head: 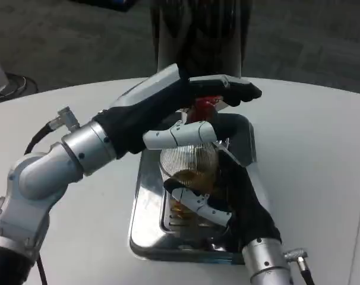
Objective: Grasp the cup under the faucet to collect the drink, then remove the cup.
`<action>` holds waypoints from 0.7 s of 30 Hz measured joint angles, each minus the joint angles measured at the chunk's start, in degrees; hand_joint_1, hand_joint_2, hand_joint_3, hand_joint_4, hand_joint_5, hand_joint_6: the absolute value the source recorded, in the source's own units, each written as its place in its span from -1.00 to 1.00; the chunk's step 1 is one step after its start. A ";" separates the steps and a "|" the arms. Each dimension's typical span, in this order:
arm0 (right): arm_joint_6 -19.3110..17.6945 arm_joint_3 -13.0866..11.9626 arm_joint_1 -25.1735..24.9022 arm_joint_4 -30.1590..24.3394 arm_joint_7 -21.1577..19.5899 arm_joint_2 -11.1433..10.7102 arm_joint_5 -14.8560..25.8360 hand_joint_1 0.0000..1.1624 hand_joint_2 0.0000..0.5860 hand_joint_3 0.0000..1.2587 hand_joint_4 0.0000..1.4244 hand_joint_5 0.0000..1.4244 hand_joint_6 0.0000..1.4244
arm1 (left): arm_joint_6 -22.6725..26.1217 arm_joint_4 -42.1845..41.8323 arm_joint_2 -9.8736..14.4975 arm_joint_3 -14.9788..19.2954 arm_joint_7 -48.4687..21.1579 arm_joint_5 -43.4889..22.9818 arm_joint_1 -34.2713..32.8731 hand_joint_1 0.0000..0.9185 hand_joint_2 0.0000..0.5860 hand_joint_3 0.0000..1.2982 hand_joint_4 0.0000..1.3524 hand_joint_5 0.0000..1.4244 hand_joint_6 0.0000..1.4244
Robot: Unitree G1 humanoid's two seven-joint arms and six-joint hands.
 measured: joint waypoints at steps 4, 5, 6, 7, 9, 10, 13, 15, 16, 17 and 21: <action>-0.23 0.08 0.21 0.10 -1.38 0.34 -0.21 0.32 -0.27 -0.45 -0.46 -0.41 -0.59 | 0.15 -0.27 0.14 0.00 0.00 0.02 0.11 -1.00 -0.60 -0.54 -0.63 -0.64 -0.51; -0.31 0.09 0.28 0.11 -2.05 0.72 -0.21 0.32 -0.26 -0.45 -0.44 -0.40 -0.57 | 0.18 -0.40 0.22 0.00 0.00 0.02 0.18 -1.00 -0.60 -0.54 -0.63 -0.64 -0.51; -0.37 0.10 0.28 0.11 -2.24 0.81 -0.21 0.33 -0.25 -0.42 -0.43 -0.38 -0.55 | 0.19 -0.43 0.23 0.00 0.00 0.02 0.19 -1.00 -0.60 -0.53 -0.63 -0.64 -0.51; -0.57 0.18 0.30 0.23 -2.45 0.90 -0.27 0.33 -0.24 -0.39 -0.41 -0.36 -0.53 | 0.23 -0.50 0.26 0.00 0.00 0.02 0.21 -1.00 -0.60 -0.53 -0.63 -0.64 -0.51; -0.93 0.46 0.36 0.50 -2.96 1.09 -0.42 0.34 -0.24 -0.34 -0.35 -0.32 -0.50 | 0.31 -0.69 0.36 0.00 0.00 0.03 0.29 -1.00 -0.60 -0.53 -0.63 -0.64 -0.51; -1.06 0.58 0.42 0.58 -3.23 1.17 -0.46 0.34 -0.24 -0.30 -0.32 -0.28 -0.46 | 0.36 -0.76 0.40 0.00 0.00 0.03 0.31 -1.00 -0.60 -0.53 -0.63 -0.64 -0.51; -1.57 0.95 0.67 0.70 -4.55 1.44 -1.31 0.36 -0.22 -0.24 -0.25 -0.19 -0.41 | 0.54 -0.99 0.53 0.00 0.01 0.04 0.40 -1.00 -0.60 -0.52 -0.61 -0.63 -0.50; -1.65 1.01 0.70 0.91 -5.42 1.59 -1.54 0.37 -0.22 -0.22 -0.22 -0.17 -0.38 | 0.56 -1.12 0.55 0.02 0.04 0.06 0.49 -1.00 -0.60 -0.51 -0.61 -0.62 -0.50; -1.82 1.02 0.70 1.10 -6.11 1.67 -1.77 0.37 -0.22 -0.20 -0.21 -0.14 -0.36 | 0.56 -1.21 0.55 0.07 0.15 0.07 0.58 -1.00 -0.61 -0.52 -0.62 -0.62 -0.49; -1.90 1.02 0.70 1.20 -6.47 1.70 -2.02 0.37 -0.22 -0.18 -0.18 -0.12 -0.36 | 0.56 -1.23 0.54 0.13 0.22 0.10 0.62 -1.00 -0.63 -0.54 -0.63 -0.62 -0.49; -2.66 1.03 0.70 1.89 -8.03 1.89 -2.48 0.39 -0.21 -0.11 -0.10 -0.05 -0.31 | 0.43 -1.36 0.47 0.68 0.70 -0.01 1.17 -1.00 -0.66 -0.62 -0.68 -0.62 -0.48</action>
